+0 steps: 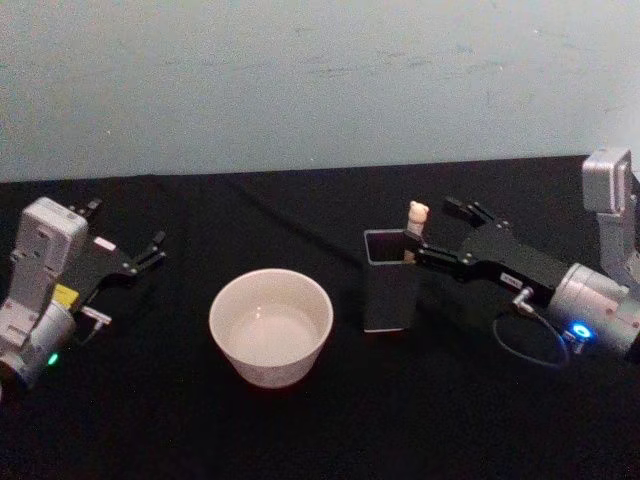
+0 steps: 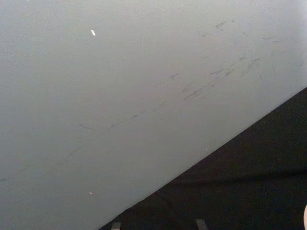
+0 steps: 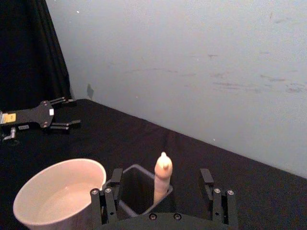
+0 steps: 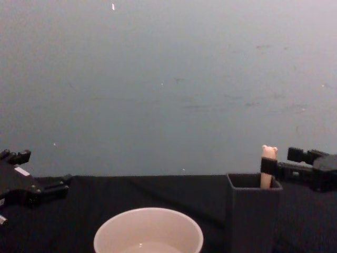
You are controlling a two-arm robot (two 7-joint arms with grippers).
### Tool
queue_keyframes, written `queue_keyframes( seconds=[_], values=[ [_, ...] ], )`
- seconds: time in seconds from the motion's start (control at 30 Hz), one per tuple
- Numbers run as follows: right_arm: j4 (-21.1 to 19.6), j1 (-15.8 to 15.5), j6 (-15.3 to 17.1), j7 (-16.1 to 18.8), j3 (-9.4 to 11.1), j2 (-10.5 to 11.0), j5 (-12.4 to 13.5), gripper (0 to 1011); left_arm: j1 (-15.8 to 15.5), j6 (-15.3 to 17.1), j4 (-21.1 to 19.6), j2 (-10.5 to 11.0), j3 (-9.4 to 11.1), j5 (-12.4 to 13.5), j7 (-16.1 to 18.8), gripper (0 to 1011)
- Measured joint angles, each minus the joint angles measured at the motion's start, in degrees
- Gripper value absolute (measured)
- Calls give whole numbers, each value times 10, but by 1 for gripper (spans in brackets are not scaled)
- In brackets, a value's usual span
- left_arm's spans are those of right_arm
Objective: Pick up the stirring spoon with one hand, stir inside the cup, then place it back in its original position.
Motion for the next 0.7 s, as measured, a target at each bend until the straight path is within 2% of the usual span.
queue_keyframes(
  seconds=[0.23, 0.7],
  values=[
    [38, 33, 0, 14, -12, -22, -17, 1002, 0, 0, 0, 0, 0, 0, 0, 1001],
    [66, 56, -2, 23, -20, -38, -33, 1002, 0, 0, 0, 0, 0, 0, 0, 1001]
  ],
)
